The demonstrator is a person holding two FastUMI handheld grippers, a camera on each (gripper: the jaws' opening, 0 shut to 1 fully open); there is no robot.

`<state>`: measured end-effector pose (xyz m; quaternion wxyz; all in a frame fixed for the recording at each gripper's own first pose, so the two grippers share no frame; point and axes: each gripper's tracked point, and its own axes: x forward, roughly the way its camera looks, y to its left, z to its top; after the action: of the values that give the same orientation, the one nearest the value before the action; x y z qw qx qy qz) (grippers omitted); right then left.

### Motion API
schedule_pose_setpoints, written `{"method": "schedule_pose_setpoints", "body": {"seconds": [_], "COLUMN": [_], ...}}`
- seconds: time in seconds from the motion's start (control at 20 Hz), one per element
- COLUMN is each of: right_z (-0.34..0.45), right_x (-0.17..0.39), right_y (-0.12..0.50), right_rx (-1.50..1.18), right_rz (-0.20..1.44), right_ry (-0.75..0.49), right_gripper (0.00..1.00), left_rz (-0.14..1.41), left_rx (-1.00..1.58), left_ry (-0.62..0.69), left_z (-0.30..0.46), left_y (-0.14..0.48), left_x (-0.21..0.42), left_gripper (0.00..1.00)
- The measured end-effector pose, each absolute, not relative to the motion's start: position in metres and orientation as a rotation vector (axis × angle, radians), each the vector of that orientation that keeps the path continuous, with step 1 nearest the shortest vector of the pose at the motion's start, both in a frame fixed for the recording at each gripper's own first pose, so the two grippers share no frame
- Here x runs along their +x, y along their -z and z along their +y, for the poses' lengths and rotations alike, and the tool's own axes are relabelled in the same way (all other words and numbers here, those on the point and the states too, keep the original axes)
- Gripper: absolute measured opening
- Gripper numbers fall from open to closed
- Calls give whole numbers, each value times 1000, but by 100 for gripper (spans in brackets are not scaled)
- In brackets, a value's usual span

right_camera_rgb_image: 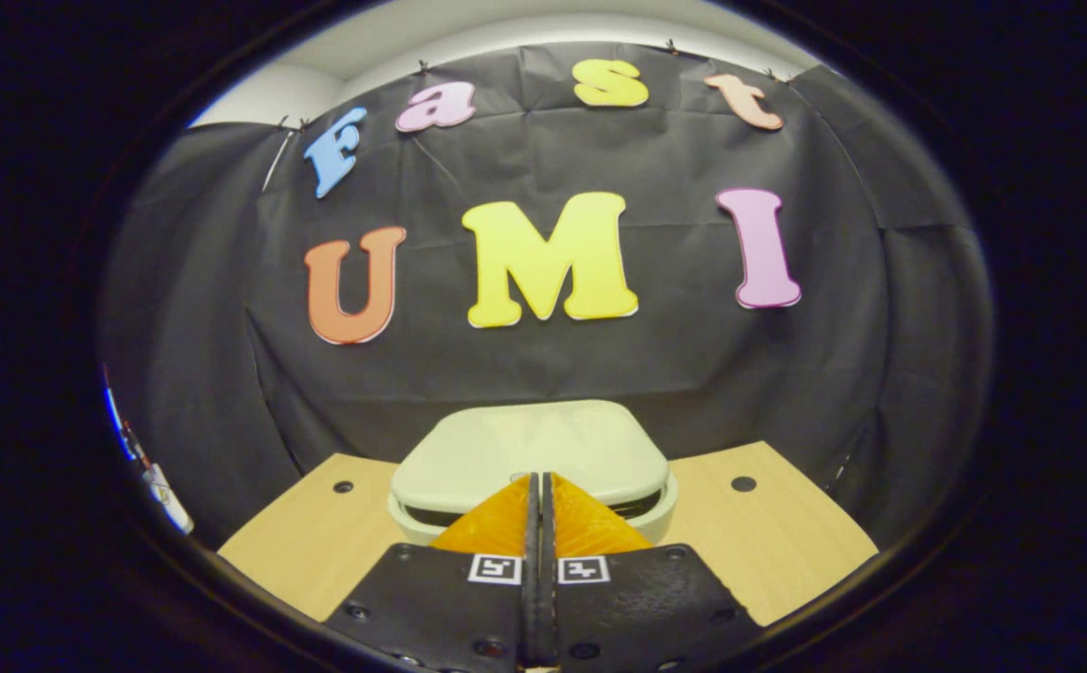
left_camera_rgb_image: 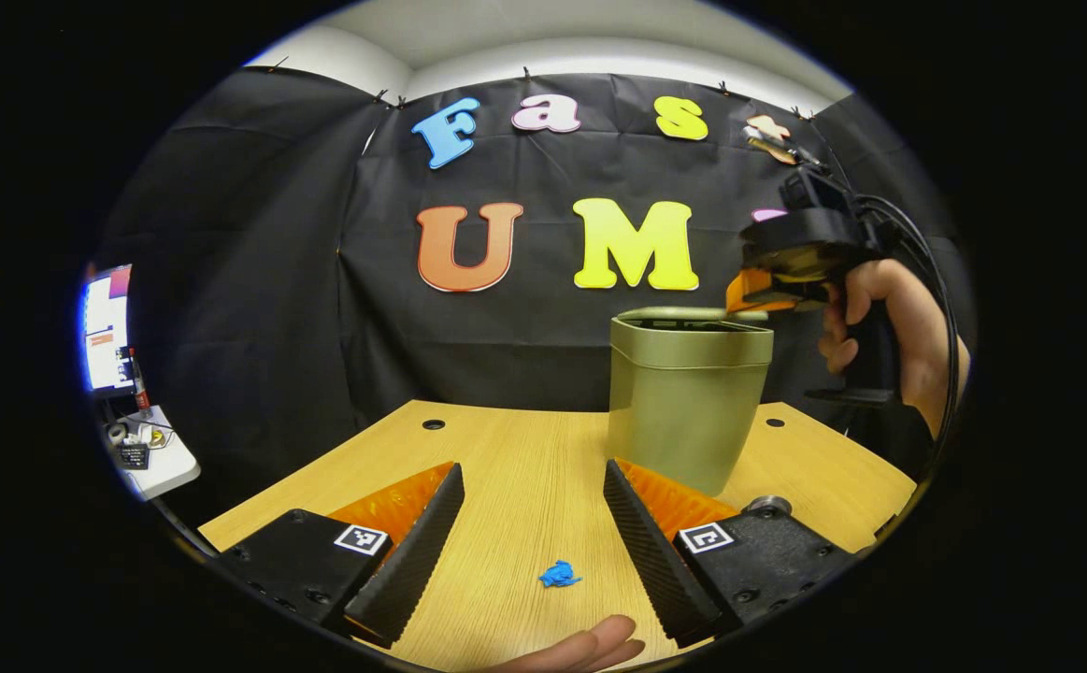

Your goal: Press the lid of the desktop garbage bin to open it, pick up the crumpled paper on the desktop and throw it into the bin, then pick up the pop can on the desktop and drop it into the bin, and finally close the garbage bin lid.

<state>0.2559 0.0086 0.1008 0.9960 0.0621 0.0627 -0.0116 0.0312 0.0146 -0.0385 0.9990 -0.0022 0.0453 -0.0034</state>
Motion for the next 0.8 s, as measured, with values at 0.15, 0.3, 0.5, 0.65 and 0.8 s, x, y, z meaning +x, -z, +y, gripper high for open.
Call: {"method": "schedule_pose_setpoints", "body": {"seconds": [0.15,0.3,0.5,0.65,0.8], "right_z": [-2,-2,-10,-18,-20], "right_x": [239,218,188,164,136], "right_y": [-118,-131,-141,-131,-124], "right_rx": [138,119,33,57,47], "right_rz": [78,37,-6,20,31], "right_ry": [24,-6,5,38,54], "right_gripper": [0,0,2,24,27], "left_rz": [90,93,97,108,99], "left_rx": [-5,-8,-9,-2,-4], "left_ry": [9,6,4,8,17], "left_z": [15,18,18,17,17], "left_y": [38,39,40,44,42], "left_x": [31,32,35,35,35], "left_gripper": [97,97,97,97,97]}}
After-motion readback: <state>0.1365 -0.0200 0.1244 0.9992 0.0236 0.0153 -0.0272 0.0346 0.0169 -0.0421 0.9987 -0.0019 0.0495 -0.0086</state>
